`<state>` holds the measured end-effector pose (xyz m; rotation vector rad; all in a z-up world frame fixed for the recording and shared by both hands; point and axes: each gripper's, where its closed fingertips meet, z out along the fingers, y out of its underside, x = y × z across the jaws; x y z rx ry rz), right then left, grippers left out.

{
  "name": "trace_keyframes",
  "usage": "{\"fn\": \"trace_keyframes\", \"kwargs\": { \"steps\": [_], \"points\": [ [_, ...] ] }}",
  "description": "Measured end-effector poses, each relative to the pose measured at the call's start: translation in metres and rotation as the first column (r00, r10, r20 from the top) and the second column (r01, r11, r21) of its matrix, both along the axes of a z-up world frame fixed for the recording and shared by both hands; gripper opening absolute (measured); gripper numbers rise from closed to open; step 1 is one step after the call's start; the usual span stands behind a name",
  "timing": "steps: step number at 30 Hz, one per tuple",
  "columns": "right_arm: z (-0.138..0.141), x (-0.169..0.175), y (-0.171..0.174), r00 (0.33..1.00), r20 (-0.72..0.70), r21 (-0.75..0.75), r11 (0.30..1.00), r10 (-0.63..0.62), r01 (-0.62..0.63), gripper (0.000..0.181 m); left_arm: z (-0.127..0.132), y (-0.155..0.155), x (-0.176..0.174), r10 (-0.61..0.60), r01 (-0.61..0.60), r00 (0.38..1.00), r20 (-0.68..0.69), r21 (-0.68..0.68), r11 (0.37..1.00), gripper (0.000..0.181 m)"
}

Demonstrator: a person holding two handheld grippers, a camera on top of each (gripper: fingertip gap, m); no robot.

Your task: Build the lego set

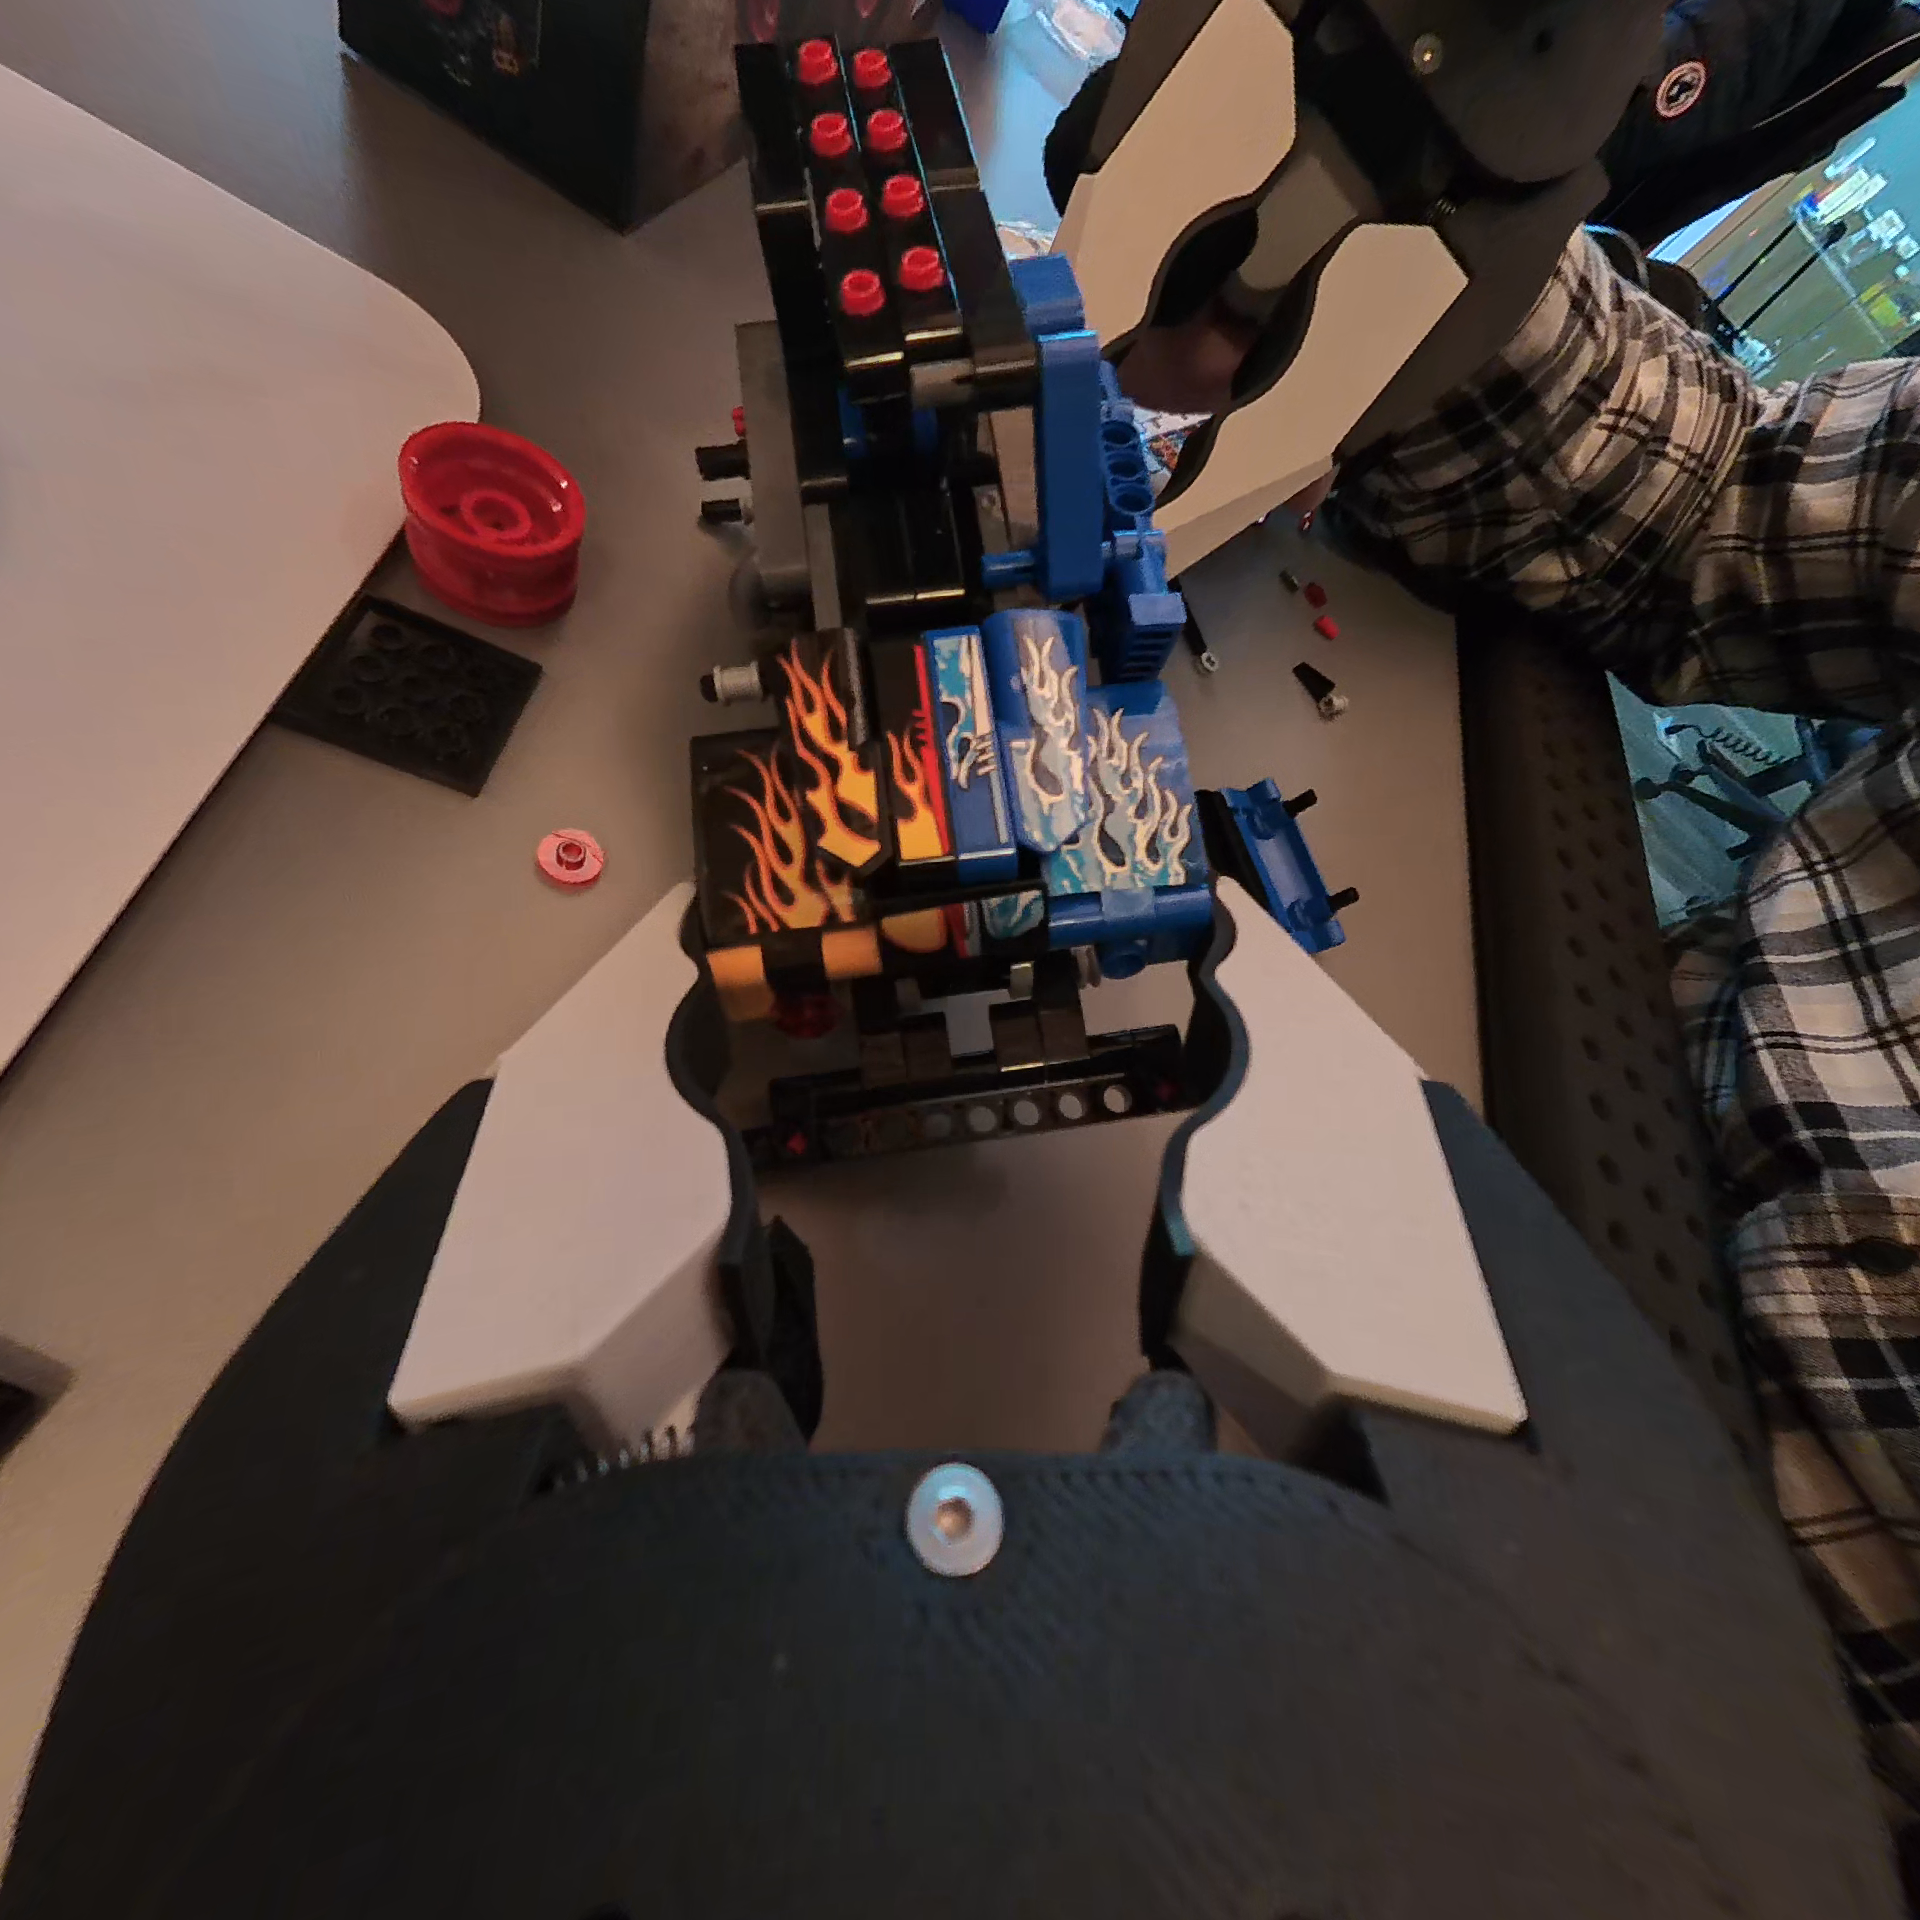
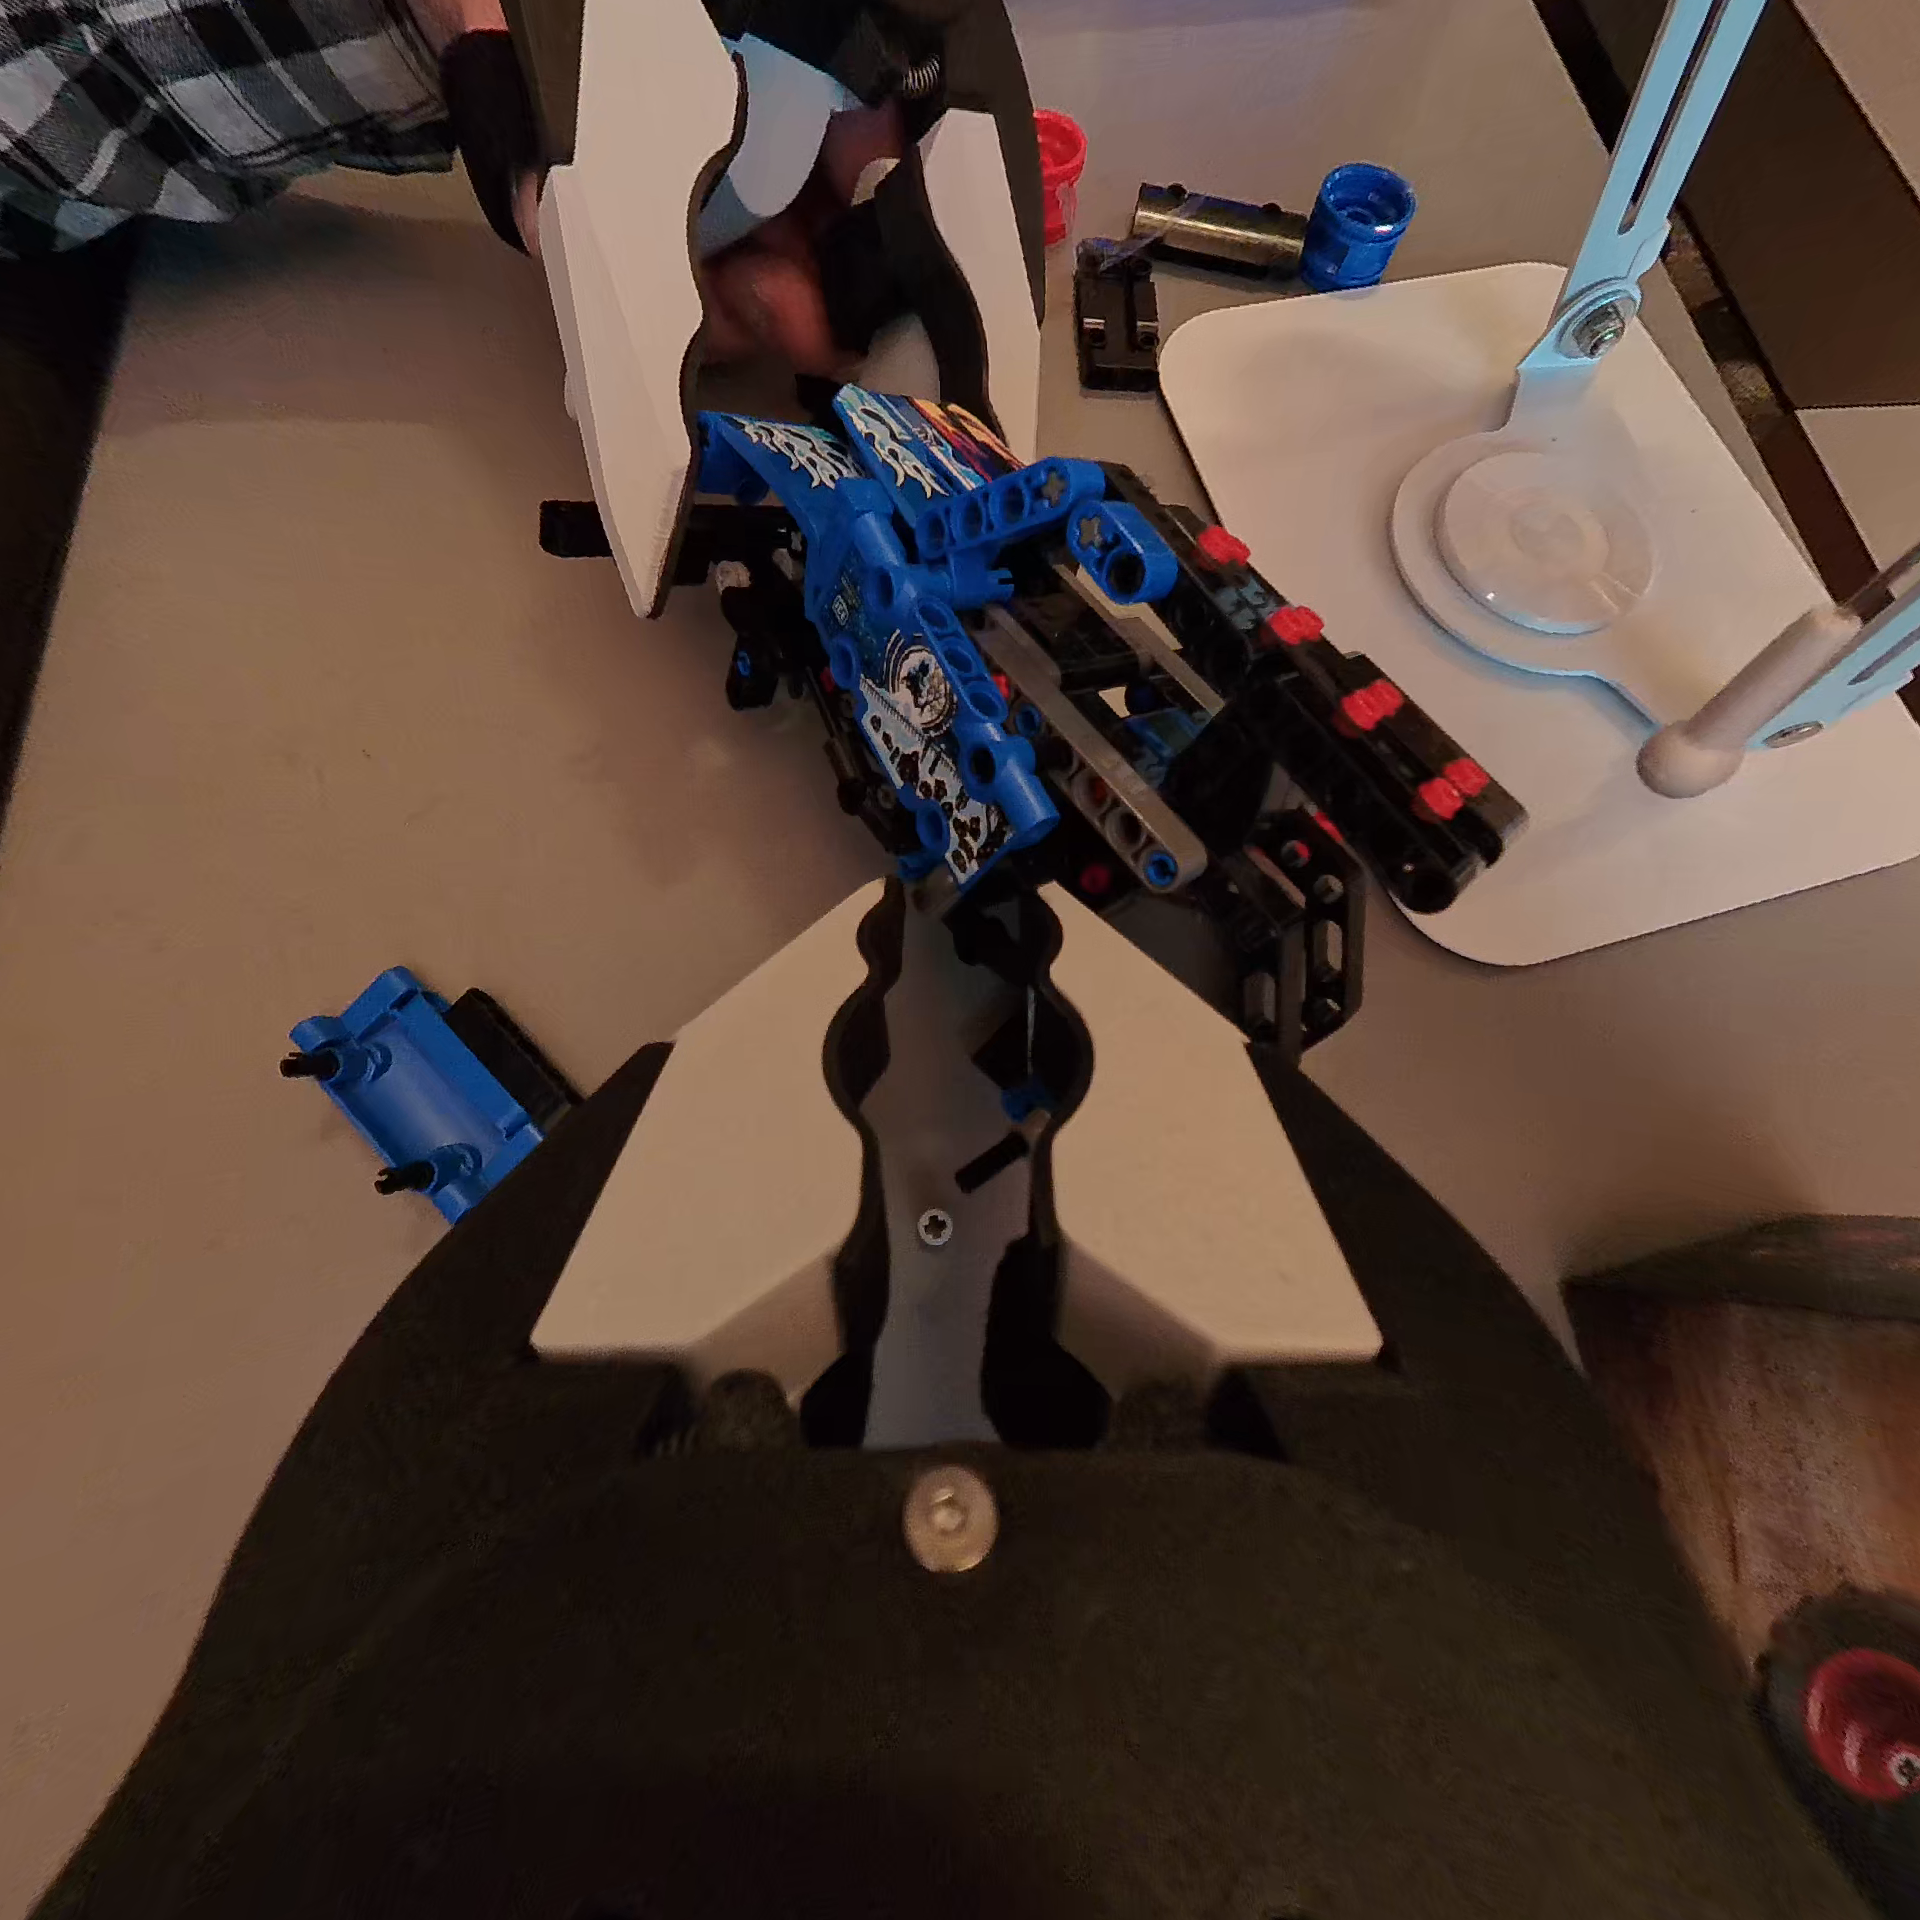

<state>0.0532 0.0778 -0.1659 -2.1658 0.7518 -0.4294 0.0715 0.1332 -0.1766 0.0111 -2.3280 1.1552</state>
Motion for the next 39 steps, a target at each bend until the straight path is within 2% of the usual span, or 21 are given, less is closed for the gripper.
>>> {"fn": "trace_keyframes", "kwargs": {
  "steps": [6, 14, 18, 30, 39],
  "points": [
    [0.001, 0.001, 0.0, 1.0, 0.001, 0.004, 1.0, -0.009, 0.009, 0.021, 0.002, 0.0, 0.0, 0.004, -0.004, 0.999, -0.044, 0.0, 1.0, 0.088],
    [0.008, -0.005, 0.002, 1.0, -0.01, 0.005, 1.0, 0.013, -0.013, 0.018, 0.008, 0.001, -0.007, -0.013, 0.011, 0.984, -0.177, -0.013, 1.0, 0.088],
    [0.007, -0.004, 0.001, 1.0, -0.014, 0.013, 1.0, 0.005, -0.005, 0.018, 0.003, -0.001, -0.002, 0.019, -0.017, 0.986, -0.166, 0.012, 1.0, 0.093],
    [0.006, 0.001, 0.004, 1.0, -0.004, 0.034, 0.999, -0.029, 0.029, 0.019, 0.003, -0.001, 0.015, 0.094, -0.093, 0.979, -0.18, 0.014, 0.996, 0.087],
    [0.01, 0.0, 0.006, 1.0, -0.009, 0.051, 0.998, -0.024, 0.025, 0.017, 0.005, 0.001, 0.011, 0.082, -0.078, 0.97, -0.23, 0.025, 0.997, 0.086]
  ]
}}
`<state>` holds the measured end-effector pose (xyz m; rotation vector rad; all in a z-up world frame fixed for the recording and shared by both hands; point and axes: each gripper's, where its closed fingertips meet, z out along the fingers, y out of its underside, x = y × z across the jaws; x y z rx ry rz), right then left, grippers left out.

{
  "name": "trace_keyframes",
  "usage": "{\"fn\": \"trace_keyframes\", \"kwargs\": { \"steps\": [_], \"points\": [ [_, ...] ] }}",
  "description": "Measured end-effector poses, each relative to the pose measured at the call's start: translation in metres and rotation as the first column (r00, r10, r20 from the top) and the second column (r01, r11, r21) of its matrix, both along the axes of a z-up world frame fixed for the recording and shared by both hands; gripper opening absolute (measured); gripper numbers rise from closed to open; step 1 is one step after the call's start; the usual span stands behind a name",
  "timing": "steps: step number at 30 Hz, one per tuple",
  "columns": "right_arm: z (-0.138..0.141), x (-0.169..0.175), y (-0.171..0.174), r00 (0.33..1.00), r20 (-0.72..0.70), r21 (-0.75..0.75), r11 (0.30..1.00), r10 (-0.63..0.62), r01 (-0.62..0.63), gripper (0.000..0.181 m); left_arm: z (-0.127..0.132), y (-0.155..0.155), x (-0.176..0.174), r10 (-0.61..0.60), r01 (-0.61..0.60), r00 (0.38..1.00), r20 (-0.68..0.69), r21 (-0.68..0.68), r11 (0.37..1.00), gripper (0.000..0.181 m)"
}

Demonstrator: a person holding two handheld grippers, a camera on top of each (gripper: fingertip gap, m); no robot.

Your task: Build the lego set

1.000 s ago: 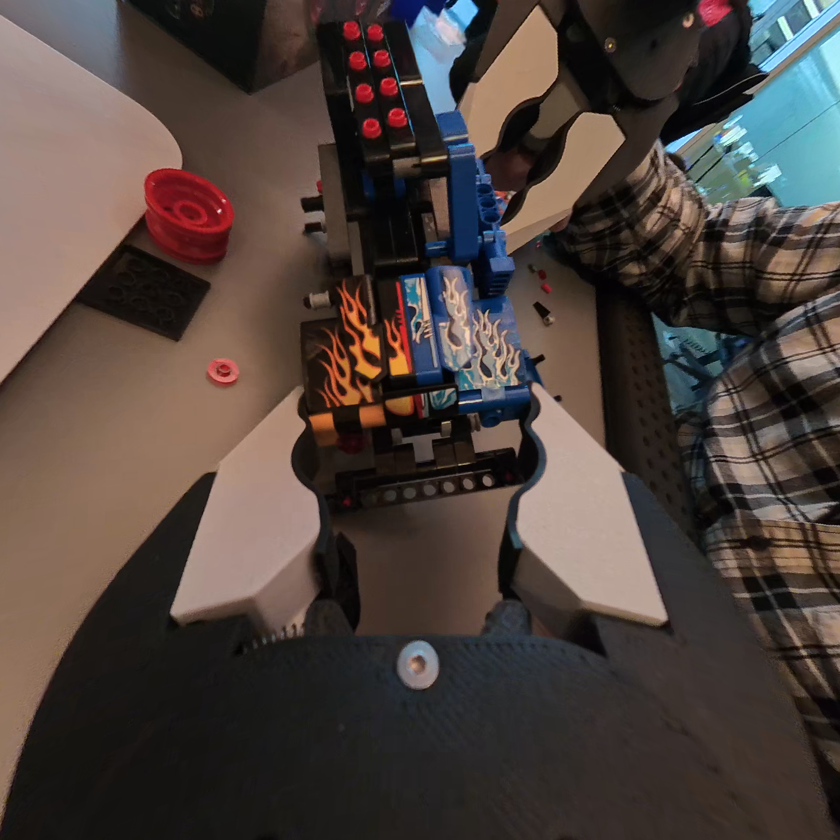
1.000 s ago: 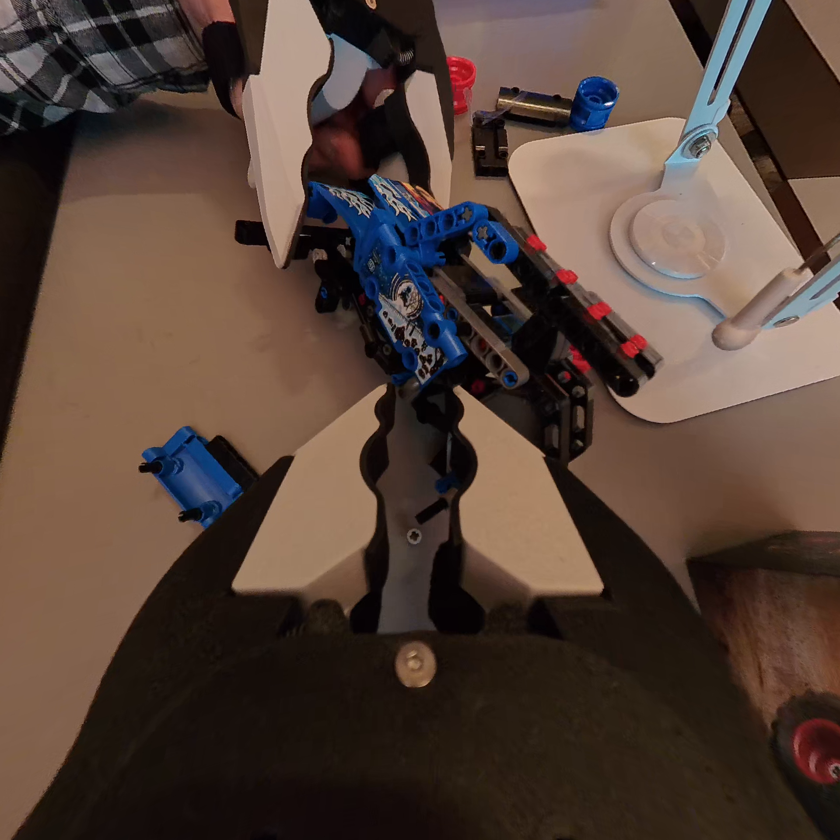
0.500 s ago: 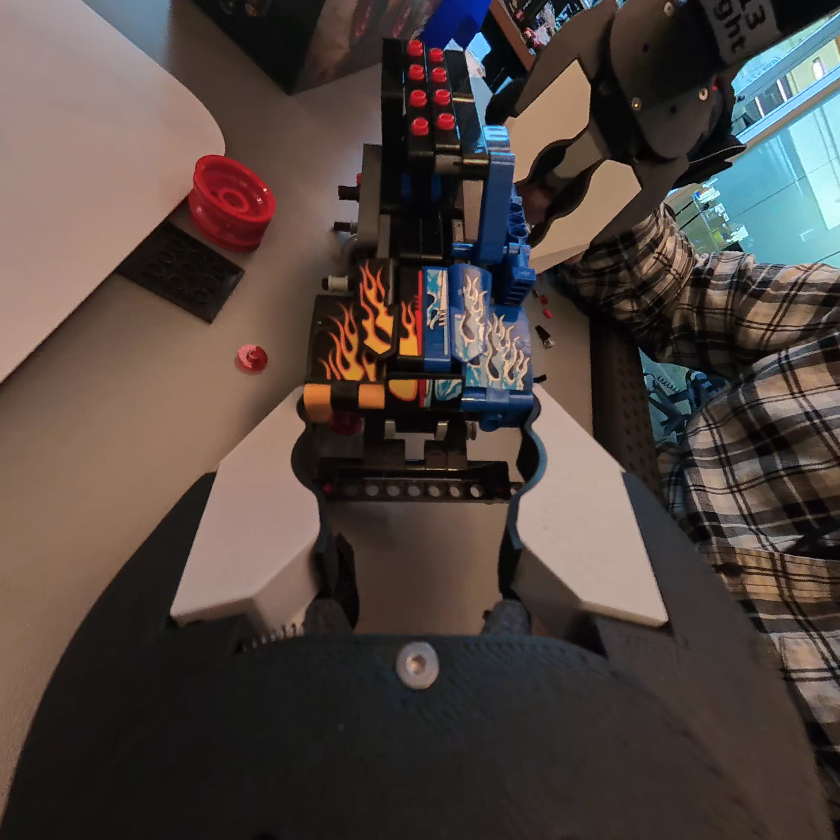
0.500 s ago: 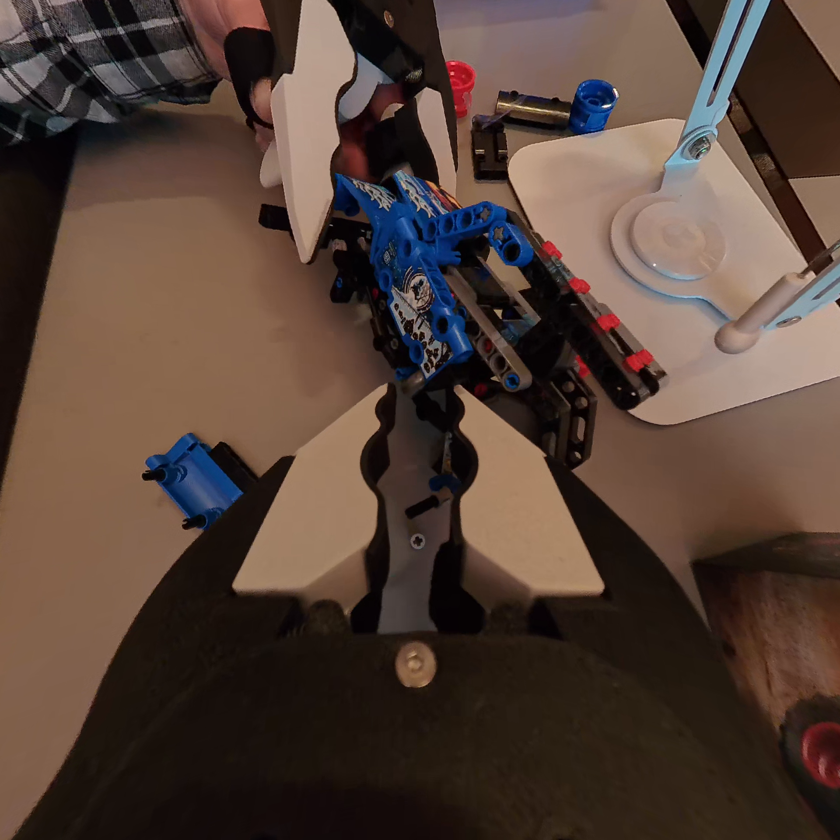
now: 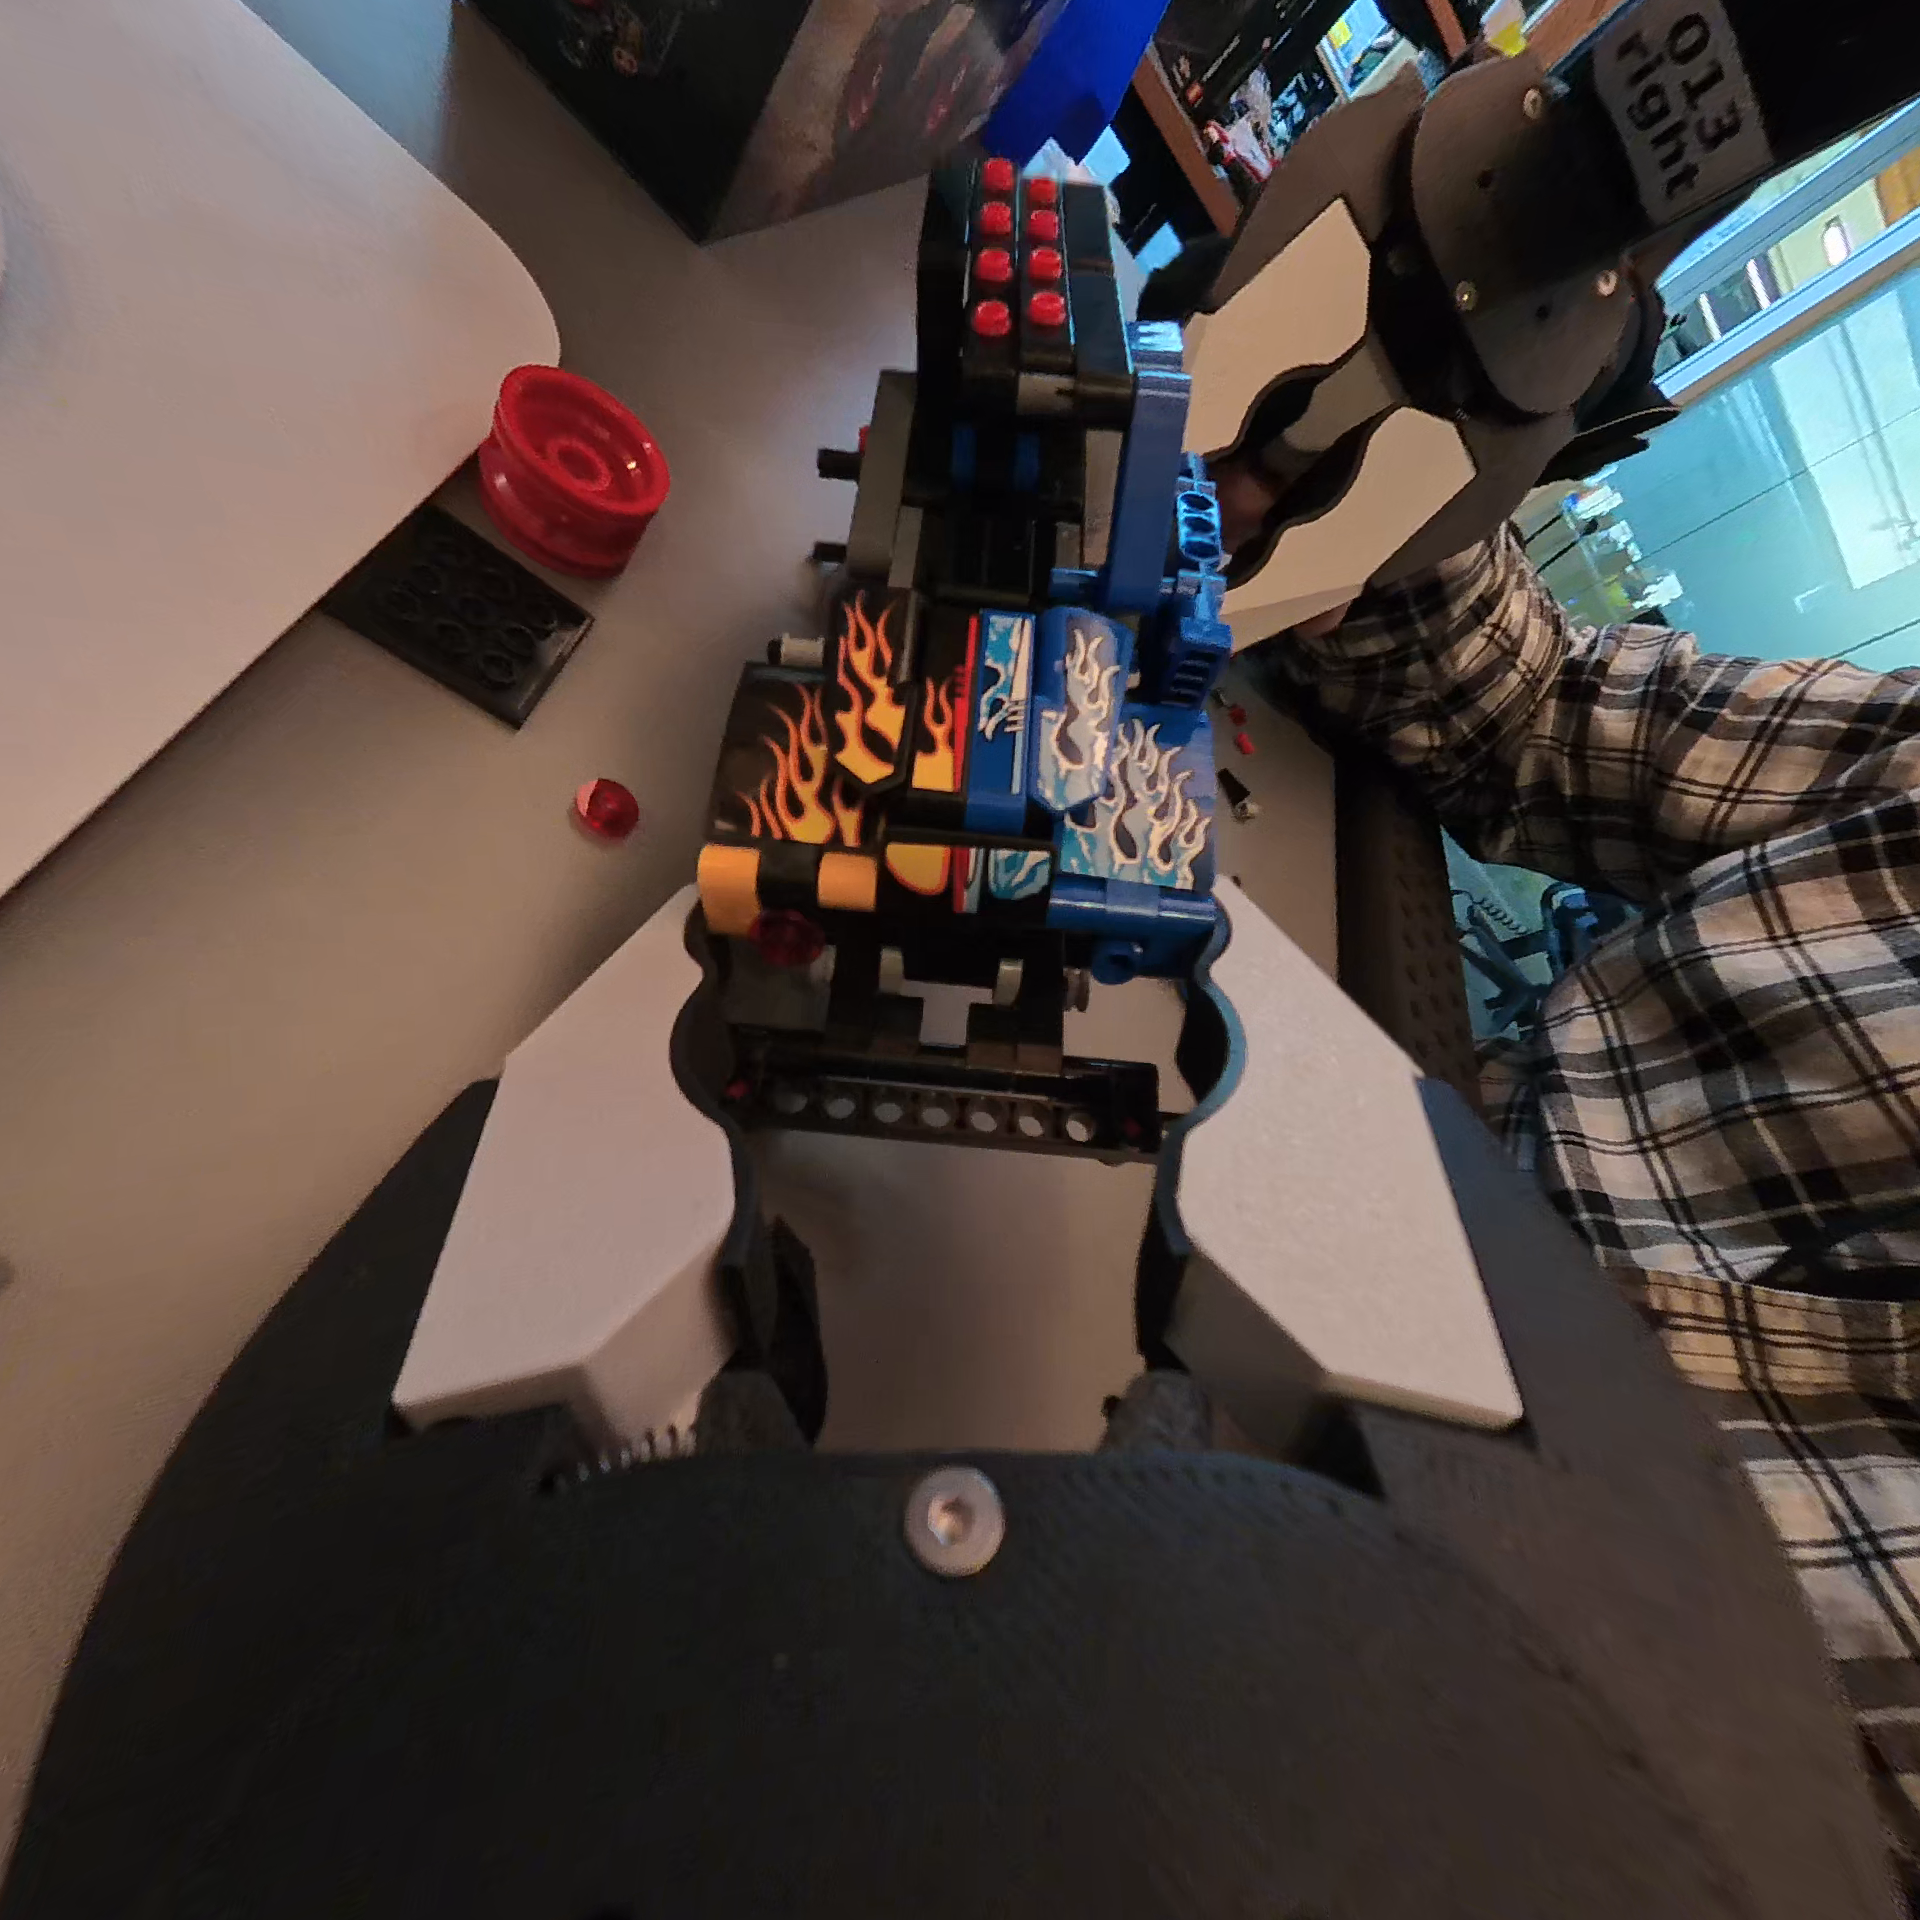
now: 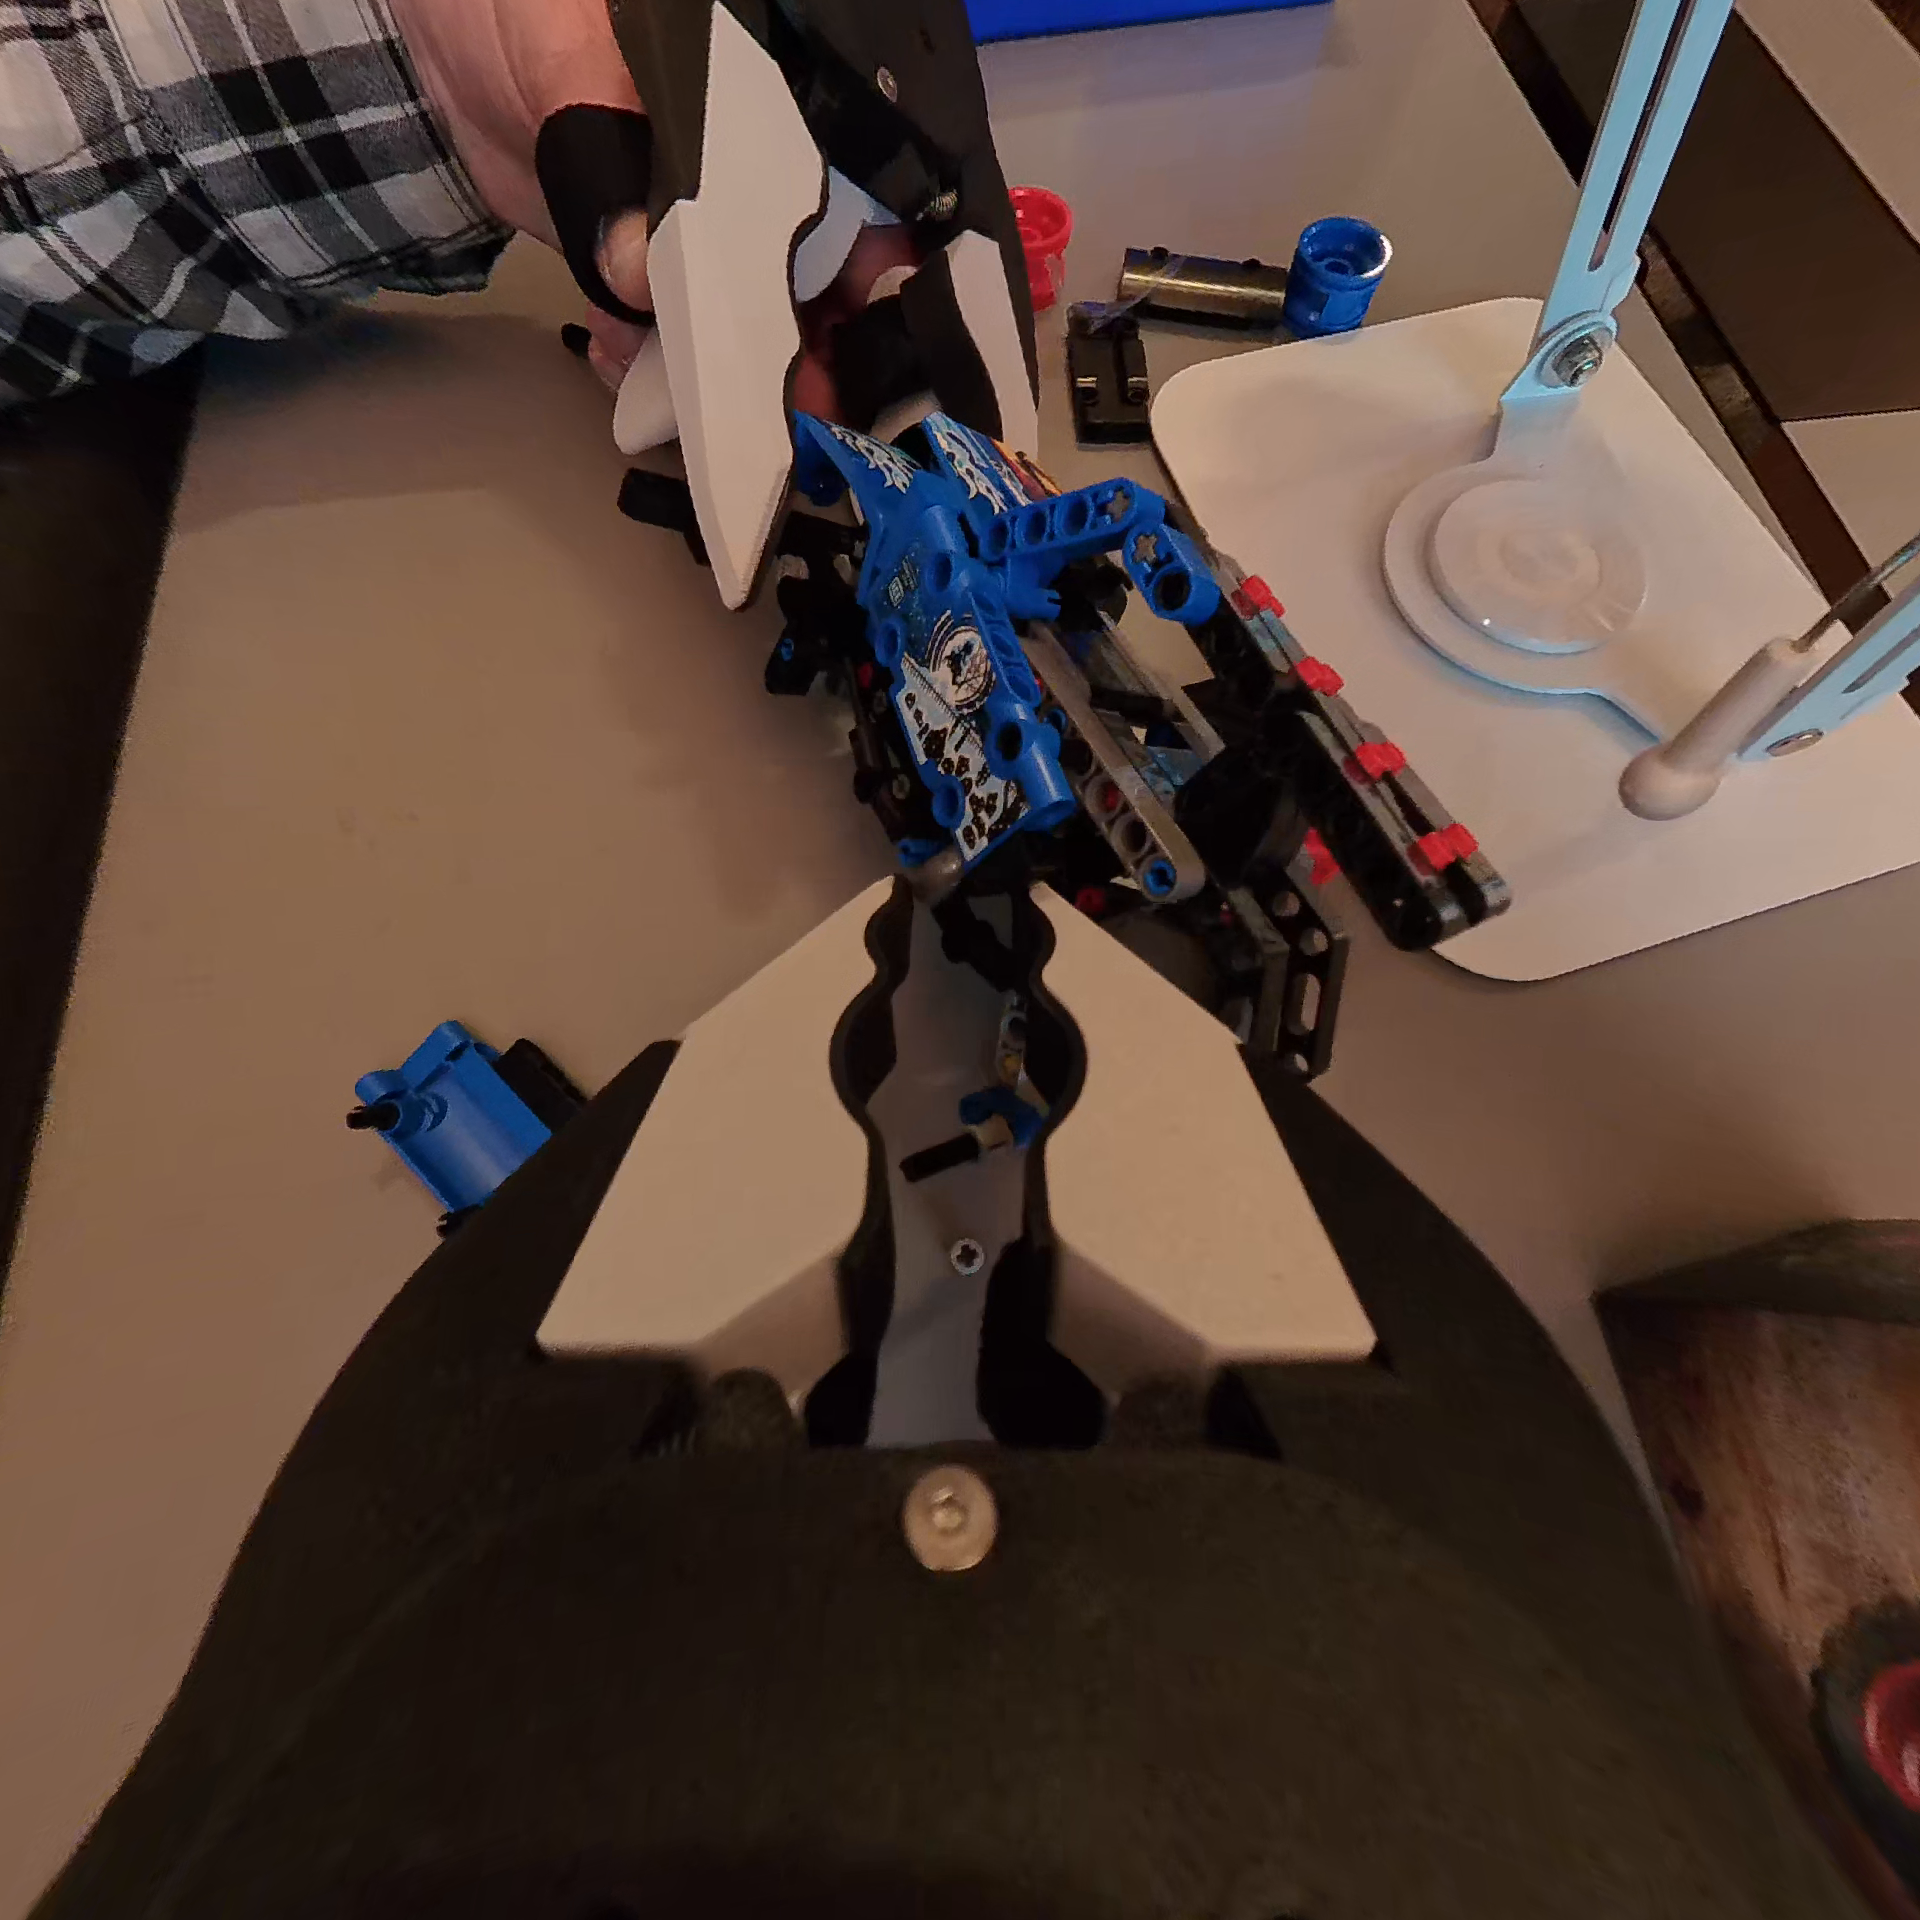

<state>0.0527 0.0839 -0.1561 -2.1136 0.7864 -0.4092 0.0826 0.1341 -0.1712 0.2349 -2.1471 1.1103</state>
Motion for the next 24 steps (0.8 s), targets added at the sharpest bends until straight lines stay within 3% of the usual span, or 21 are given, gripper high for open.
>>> {"fn": "trace_keyframes", "kwargs": {
  "steps": [16, 24],
  "points": [
    [0.004, 0.004, 0.0, 0.999, -0.007, 0.05, 0.998, -0.033, 0.034, 0.016, 0.001, -0.002, 0.011, 0.061, -0.062, 0.998, -0.008, -0.002, 0.998, 0.093],
    [0.005, 0.007, -0.001, 0.999, 0.003, 0.06, 0.997, -0.051, 0.051, 0.016, 0.007, 0.0, 0.016, 0.084, -0.084, 0.996, 0.016, -0.022, 0.996, 0.085]
  ]
}}
